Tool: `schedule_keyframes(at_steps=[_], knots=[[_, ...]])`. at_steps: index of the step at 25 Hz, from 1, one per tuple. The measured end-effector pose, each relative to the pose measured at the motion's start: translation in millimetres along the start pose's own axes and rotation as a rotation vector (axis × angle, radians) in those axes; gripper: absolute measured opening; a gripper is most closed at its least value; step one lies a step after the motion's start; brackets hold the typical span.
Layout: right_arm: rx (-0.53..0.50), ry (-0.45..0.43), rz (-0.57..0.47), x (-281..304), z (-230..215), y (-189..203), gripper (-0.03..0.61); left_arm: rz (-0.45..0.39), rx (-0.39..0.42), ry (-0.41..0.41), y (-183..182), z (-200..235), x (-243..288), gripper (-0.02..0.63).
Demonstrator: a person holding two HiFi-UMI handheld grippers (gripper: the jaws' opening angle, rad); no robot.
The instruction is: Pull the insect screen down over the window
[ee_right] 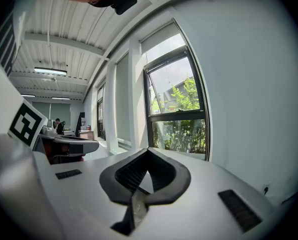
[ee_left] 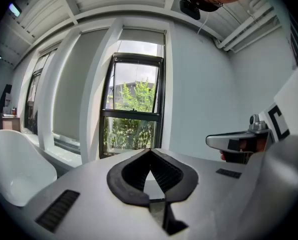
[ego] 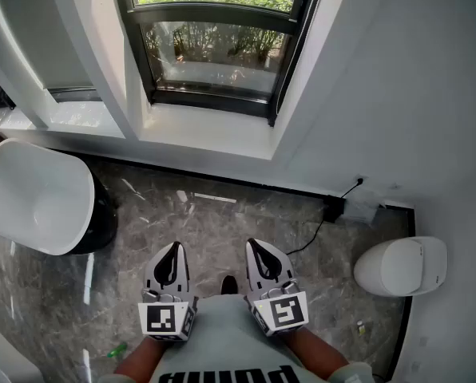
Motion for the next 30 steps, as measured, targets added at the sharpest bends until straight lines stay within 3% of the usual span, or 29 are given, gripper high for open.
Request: schedule_keyframes(at_steps=[12,18,30], knots=[[0.04,-0.038,0.03,4.5,5.2,2.1,-0.005,0.011,-0.007,-0.002,3.0,5.3,-3.2,0.012],[-0.032,-0.047,0.029,1.9,2.7,2.8,-0.005,0.022,0.001,-0.009,3.9,-1.4,0.1,0.012],[0.012,-0.06,0.05,-7.5,-10.1,7.0,-0.005,0.064,0.04,-0.039,5.8,-19.7,-3.4,0.012]])
Point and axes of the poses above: the fingertips, and each gripper's own axes: x forward along the fingers, z to its left, y out of its underside, the point moved 7 cm from there along -x, backward along the fingers, and after that the axes turned 8 degrees about x, right-handed, at the moved point
